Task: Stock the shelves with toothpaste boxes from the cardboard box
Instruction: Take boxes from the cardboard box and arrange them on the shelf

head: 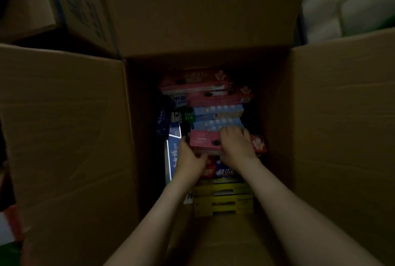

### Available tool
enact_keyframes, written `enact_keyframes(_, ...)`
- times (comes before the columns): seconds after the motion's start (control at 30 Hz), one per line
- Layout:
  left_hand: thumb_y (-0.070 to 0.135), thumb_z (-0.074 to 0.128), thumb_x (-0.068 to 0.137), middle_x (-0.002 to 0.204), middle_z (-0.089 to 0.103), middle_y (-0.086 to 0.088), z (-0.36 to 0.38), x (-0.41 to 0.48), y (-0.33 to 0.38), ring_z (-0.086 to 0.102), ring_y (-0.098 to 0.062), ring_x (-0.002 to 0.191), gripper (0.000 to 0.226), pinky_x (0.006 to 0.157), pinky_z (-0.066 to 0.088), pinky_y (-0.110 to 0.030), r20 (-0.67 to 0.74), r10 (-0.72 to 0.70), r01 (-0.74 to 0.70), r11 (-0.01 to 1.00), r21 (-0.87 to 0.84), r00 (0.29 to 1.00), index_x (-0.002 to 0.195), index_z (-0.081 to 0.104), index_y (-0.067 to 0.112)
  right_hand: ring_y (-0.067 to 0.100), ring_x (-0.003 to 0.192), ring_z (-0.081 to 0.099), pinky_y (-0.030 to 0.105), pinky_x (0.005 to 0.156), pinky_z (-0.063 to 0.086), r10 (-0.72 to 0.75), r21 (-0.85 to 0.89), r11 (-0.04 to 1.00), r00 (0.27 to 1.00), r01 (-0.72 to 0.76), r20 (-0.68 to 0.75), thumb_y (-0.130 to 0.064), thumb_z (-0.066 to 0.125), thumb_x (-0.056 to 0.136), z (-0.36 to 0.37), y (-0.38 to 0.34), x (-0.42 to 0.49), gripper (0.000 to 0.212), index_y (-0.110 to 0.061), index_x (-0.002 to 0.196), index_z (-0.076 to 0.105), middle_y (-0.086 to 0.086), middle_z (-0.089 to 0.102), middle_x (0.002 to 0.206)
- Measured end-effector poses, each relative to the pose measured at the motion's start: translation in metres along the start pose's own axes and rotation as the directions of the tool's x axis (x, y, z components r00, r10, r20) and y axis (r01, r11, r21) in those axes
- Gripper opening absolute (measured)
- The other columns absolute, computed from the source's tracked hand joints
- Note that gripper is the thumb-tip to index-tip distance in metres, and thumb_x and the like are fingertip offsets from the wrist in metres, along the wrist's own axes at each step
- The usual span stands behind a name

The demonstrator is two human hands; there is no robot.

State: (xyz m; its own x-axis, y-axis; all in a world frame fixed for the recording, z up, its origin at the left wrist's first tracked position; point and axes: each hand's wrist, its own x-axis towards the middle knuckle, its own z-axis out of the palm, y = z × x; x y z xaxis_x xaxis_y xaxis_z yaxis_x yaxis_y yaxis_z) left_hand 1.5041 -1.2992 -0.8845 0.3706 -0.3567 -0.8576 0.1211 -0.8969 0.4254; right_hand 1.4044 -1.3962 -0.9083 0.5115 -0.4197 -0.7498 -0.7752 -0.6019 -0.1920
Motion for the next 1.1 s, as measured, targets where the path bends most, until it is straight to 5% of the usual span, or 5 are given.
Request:
enact_keyframes(0.2,0.044,0.076,0.073,0.119,0.056,-0.006,-0.068,-0.104,0.080,0.063,-0.022,0.104,0.078,0.090,0.054,-0.043,0.234,-0.057,0.172,0.845,-0.507,0.971,0.127,0.024,0.021,0.024,0.115,0.039,0.032,0.093,0.034,-0.100,-0.041,0.995,0.983,0.095,-0.154,-0.030,0.064,0.083,-0.105,-0.036,-0.087,0.051,-0.014,0.126,0.040,0.004,0.043,0.122)
enact_keyframes(0.37,0.049,0.057,0.090,0.101,0.067,-0.011,-0.172,-0.214,0.140,0.068,-0.022,0.083,0.048,0.060,0.056,-0.030,0.061,-0.045,0.069,0.875,-0.479,0.997,0.116,0.055,0.009,0.024,0.116,0.039,0.034,0.095,0.034,-0.302,-0.107,0.953,0.923,0.284,-0.239,-0.035,0.065,0.082,-0.238,-0.110,-0.176,0.059,-0.012,0.130,0.040,0.005,0.043,0.125)
enact_keyframes(0.63,0.028,0.063,0.091,0.109,0.061,-0.012,-0.358,-0.376,0.186,0.064,-0.018,0.094,0.026,0.080,0.058,-0.037,-0.249,0.214,-0.305,0.850,-0.429,0.945,0.105,0.054,0.007,0.029,0.120,0.040,0.038,0.099,0.035,-0.539,-0.213,0.843,0.780,0.495,-0.318,-0.024,0.066,0.082,-0.389,-0.263,-0.289,0.066,-0.009,0.139,0.035,0.010,0.043,0.132)
enact_keyframes(0.93,0.015,0.060,0.093,0.111,0.059,-0.013,-0.521,-0.511,0.132,0.063,-0.017,0.090,0.028,0.078,0.059,-0.034,-0.616,0.176,-0.573,0.618,-0.538,0.768,0.116,0.050,0.001,0.027,0.129,0.039,0.034,0.105,0.027,-0.838,-0.483,0.543,0.482,0.687,-0.256,-0.029,0.062,0.085,-0.491,-0.472,-0.339,0.065,-0.013,0.142,0.034,0.006,0.045,0.139)
enact_keyframes(1.1,0.028,0.075,0.079,0.099,0.063,-0.004,-0.597,-0.595,0.067,0.061,-0.015,0.084,0.030,0.081,0.053,-0.039,-0.818,0.073,-0.513,0.809,-0.286,0.571,0.095,0.052,0.019,0.028,0.125,0.043,0.036,0.101,0.028,-0.966,-0.620,0.259,0.212,0.741,-0.150,-0.032,0.063,0.084,-0.494,-0.601,-0.375,0.057,-0.013,0.134,0.044,0.005,0.051,0.133)
